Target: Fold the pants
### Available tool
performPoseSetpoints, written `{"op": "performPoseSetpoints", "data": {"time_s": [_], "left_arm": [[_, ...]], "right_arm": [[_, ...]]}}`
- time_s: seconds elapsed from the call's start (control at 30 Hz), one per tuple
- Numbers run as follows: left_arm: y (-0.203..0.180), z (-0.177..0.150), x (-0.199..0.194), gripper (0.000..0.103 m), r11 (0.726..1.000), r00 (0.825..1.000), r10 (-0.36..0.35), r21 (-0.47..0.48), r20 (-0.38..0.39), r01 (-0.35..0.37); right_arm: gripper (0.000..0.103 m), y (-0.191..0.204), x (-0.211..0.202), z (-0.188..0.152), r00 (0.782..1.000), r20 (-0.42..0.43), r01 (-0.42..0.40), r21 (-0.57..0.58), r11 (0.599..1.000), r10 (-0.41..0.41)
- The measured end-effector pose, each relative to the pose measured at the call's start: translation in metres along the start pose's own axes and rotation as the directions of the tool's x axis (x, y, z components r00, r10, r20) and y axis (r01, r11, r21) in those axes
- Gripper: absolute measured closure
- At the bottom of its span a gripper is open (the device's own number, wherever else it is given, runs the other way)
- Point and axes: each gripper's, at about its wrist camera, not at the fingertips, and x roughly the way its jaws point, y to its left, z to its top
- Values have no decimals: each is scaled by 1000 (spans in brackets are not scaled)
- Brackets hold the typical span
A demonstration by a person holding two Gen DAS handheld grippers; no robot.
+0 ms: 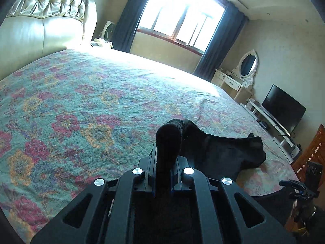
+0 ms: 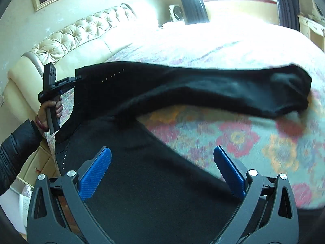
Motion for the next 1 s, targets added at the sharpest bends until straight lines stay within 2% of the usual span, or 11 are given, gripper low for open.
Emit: {"op": "performPoseSetpoints", "data": {"time_s": [0.1,0.27,0.33,0.43,0.63,0.7,0.83,0.9,0.93,0.97,1.0], "left_arm": [[-18,-18,-23,94,997,997,-71,11,17,71],[-27,-51,-39,94,991,991,-135,-8,16,136],[-27,-58,-35,94,992,992,-129,-13,-2,129],[-25,-62,-31,94,993,993,-115,-10,-6,115],[-19,-69,-36,94,991,991,-130,-30,20,130],[-20,-72,-37,94,992,992,-128,-16,19,129],[-20,-74,-42,94,991,991,-131,-15,31,131],[-15,-74,-43,94,992,991,-125,-28,37,126],[-12,-74,-44,94,992,993,-116,-37,39,117],[-8,-74,-44,94,992,993,-109,-53,43,111],[-4,-73,-45,94,992,994,-101,-68,48,104]], "right_arm": [[2,-5,2,45,994,73,95,-191,977,-82],[2,-15,57,108,975,100,222,-480,849,-199],[2,-18,92,126,972,67,223,-558,799,-225],[2,-19,142,146,977,-38,141,-625,768,-211],[2,10,213,147,963,-34,111,-853,511,-266],[2,15,234,150,953,-22,124,-880,458,-301],[2,10,272,149,936,-125,40,-891,453,-329],[6,1,280,149,923,-214,-18,-855,519,-321],[40,-6,280,154,916,-276,-57,-808,587,-291],[79,-13,279,159,904,-344,-94,-739,667,-255],[88,-18,274,161,902,-344,-68,-708,703,-260]]}}
